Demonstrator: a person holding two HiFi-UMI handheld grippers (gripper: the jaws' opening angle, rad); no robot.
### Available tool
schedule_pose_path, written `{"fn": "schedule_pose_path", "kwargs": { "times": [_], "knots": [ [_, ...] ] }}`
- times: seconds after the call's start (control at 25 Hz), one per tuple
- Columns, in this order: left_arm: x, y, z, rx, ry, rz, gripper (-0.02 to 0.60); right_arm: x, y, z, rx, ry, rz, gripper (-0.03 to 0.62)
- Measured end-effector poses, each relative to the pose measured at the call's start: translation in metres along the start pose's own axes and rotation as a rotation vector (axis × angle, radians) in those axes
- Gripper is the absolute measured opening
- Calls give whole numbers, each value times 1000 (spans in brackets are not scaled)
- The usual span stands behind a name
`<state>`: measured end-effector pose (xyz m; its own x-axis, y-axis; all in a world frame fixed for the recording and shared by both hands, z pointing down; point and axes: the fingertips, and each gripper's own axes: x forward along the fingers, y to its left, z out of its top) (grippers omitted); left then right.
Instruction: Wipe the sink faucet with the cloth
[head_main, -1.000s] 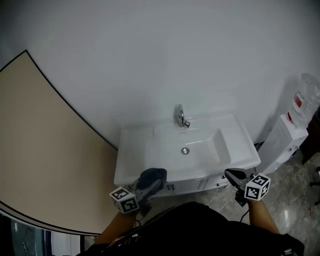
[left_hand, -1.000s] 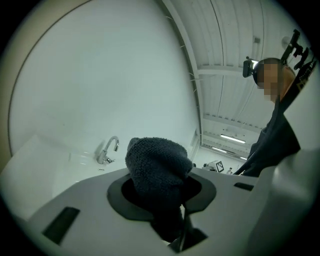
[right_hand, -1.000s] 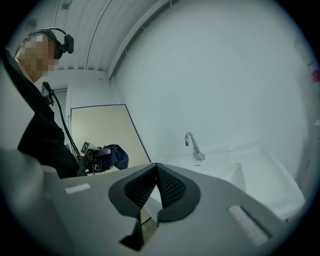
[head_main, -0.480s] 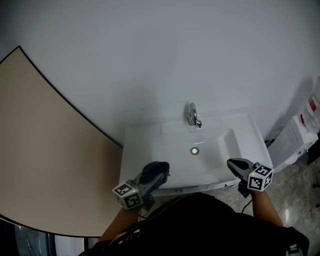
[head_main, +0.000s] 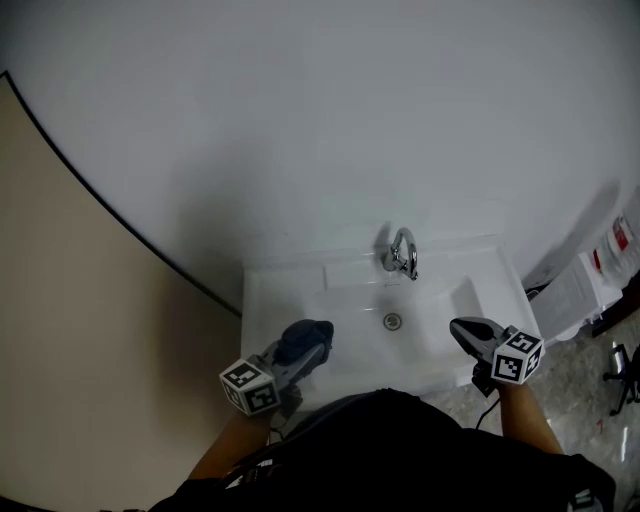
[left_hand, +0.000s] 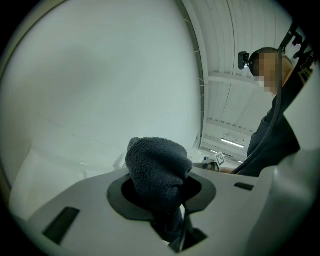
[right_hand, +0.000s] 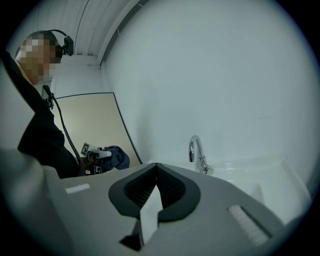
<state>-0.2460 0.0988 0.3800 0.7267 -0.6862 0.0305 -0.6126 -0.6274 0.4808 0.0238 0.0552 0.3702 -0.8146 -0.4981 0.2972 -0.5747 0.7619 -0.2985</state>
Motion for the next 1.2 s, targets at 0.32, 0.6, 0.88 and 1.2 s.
{"fn": "schedule_pose_path", "kwargs": {
  "times": [0.32,0.6,0.88,1.2],
  "knots": [
    [60,34,-13,13,49,83,115,9,-61,-18,22,36,71,2],
    [152,45,-35,-28,116,200,115,5,-148,-17,80,48,155,2],
    [194,108,-51,-46,212,225,115,-4,-167,-44,140,78,87,2],
    [260,178,-69,-26,309,235,115,-33,-175,-62,172,133,-33,2]
  ]
}}
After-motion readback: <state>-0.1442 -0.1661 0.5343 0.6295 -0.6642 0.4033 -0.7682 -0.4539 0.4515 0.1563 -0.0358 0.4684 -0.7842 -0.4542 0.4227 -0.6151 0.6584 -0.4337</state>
